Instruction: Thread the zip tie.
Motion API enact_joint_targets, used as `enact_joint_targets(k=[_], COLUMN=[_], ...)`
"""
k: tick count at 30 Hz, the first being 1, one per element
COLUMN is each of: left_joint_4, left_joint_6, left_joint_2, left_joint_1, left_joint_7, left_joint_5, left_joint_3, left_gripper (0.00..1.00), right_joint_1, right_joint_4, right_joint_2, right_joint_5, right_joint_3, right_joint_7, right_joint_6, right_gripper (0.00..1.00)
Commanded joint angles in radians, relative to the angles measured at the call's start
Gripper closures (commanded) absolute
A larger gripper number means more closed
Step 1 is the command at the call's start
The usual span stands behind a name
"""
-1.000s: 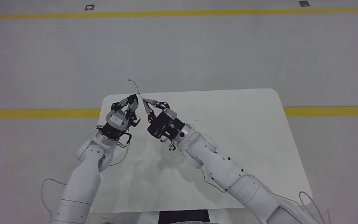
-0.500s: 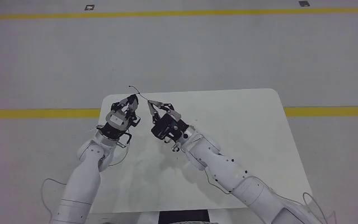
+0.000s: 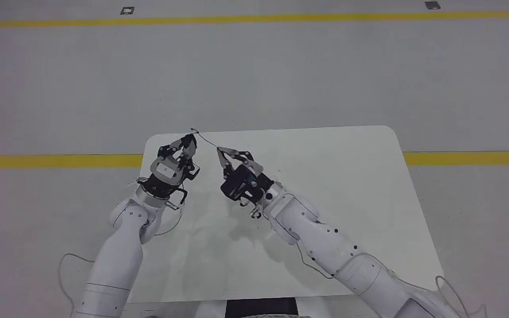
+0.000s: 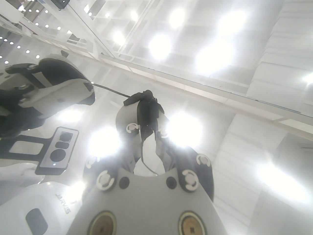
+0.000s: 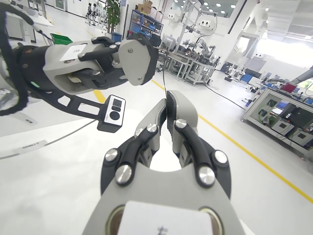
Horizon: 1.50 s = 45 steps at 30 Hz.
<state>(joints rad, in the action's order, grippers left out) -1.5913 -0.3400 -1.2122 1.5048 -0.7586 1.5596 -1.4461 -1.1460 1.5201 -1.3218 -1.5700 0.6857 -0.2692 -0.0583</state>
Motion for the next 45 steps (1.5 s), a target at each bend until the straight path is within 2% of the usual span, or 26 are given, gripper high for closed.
enact_joint_targets(k=[1,17,45], left_joint_4=[0.000,0.000,0.000], left_joint_6=[0.000,0.000,0.000], left_joint_2=[0.000,0.000,0.000], left_joint_1=[0.000,0.000,0.000], left_joint_7=[0.000,0.000,0.000], left_joint_5=[0.000,0.000,0.000], left_joint_3=[0.000,0.000,0.000], left_gripper=[1.00,1.00,1.00], right_joint_1=[0.000,0.002,-0.023], right_joint_4=[0.001,0.018,0.074], right_joint_2=[0.006,0.051,0.100], right_joint_5=[0.000,0.000,0.000], right_joint_3=[-0.001,-0.016,0.000], right_joint_7=[0.004,0.024,0.029], right_joint_6=[-0.004,-0.021,-0.064], right_gripper=[1.00,1.00,1.00])
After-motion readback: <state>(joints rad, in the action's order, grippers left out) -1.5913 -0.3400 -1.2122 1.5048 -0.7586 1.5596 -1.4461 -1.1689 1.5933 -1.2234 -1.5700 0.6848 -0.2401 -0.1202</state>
